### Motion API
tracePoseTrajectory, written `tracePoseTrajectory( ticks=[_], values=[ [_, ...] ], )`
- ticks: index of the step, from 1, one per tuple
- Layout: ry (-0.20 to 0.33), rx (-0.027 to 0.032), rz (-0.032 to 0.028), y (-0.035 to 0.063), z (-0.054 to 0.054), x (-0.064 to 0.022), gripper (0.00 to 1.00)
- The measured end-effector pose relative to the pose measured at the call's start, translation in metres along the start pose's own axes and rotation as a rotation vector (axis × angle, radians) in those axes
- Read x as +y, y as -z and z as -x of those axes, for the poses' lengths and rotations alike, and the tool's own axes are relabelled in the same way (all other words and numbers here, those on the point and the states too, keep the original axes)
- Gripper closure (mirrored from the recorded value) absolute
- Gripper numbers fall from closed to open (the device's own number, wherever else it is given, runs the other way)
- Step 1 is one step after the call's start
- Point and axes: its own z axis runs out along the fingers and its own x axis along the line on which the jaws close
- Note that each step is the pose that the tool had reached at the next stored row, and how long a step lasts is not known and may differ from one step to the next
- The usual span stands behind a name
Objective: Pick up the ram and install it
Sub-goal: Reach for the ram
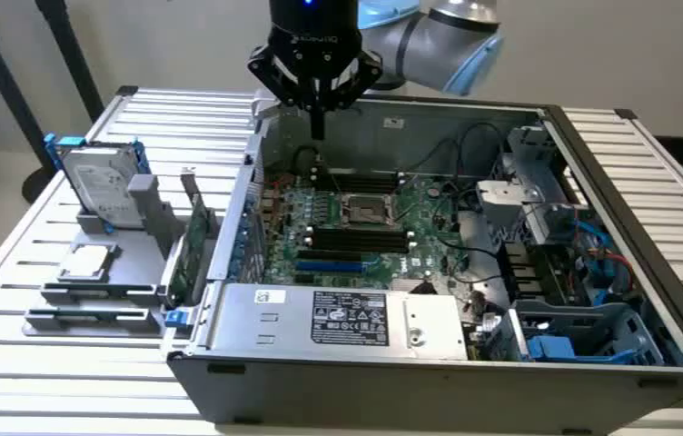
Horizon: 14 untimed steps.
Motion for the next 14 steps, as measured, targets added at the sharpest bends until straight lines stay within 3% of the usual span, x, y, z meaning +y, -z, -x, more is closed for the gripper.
tracePoseTrajectory(
  ticks=[14],
  values=[
    [0.000, 0.0000, 0.0000, 0.0001, -0.0029, -0.0002, 0.89]
  ],
)
